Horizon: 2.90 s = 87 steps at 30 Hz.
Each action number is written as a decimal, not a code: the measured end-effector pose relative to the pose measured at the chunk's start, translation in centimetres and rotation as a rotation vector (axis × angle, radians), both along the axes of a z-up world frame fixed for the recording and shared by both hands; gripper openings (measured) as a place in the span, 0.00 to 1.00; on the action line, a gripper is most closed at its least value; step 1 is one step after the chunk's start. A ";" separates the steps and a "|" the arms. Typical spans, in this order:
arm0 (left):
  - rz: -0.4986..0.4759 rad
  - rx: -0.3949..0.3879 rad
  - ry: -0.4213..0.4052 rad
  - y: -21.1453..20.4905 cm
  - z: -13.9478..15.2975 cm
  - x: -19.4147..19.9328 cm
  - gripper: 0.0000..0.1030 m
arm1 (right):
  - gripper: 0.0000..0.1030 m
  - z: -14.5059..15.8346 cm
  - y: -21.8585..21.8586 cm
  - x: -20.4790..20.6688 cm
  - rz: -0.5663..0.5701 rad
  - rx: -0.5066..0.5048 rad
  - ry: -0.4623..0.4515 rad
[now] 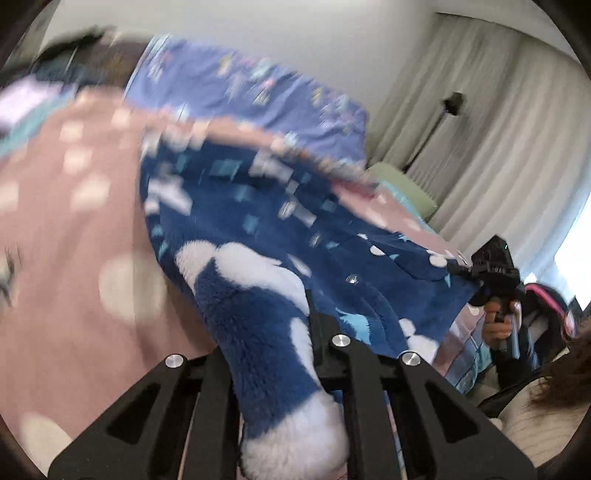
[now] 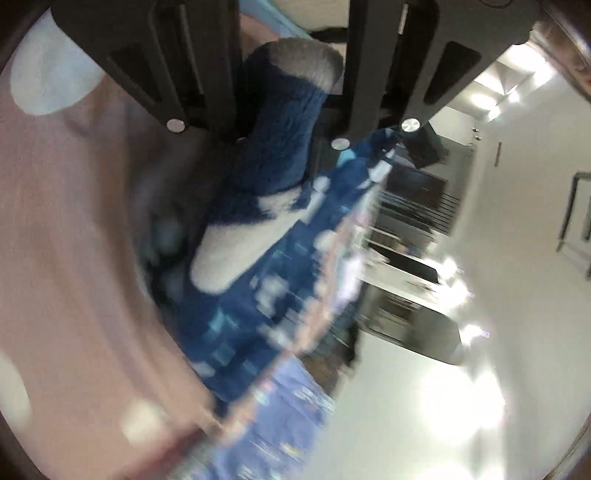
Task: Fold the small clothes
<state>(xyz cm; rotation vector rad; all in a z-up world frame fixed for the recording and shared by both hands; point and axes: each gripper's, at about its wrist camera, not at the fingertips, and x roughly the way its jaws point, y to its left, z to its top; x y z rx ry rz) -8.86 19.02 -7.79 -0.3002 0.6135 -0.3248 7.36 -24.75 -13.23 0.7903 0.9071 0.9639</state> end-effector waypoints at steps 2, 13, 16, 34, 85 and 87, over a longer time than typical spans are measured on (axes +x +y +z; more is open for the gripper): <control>-0.023 0.009 -0.094 -0.4 3.7 -0.9 0.09 | 0.07 3.8 -0.7 -1.2 -0.011 0.050 -0.103; -0.077 0.018 -0.366 -2.8 11.6 -12.7 0.10 | 0.11 16.1 -7.1 -15.7 -0.118 -0.087 -0.630; -0.046 -0.004 -0.255 -2.4 8.9 -9.9 0.10 | 0.11 13.3 -5.6 -12.6 -0.136 -0.191 -0.474; 0.055 0.038 -0.021 2.3 3.4 13.2 0.14 | 0.13 6.5 1.8 11.1 -0.216 -0.359 -0.114; 0.043 -0.134 0.106 7.9 -4.5 24.4 0.10 | 0.10 0.1 1.4 22.0 -0.087 -0.430 -0.049; 0.031 -0.153 0.003 7.8 -2.2 22.9 0.10 | 0.10 2.2 0.8 21.1 -0.128 -0.325 -0.106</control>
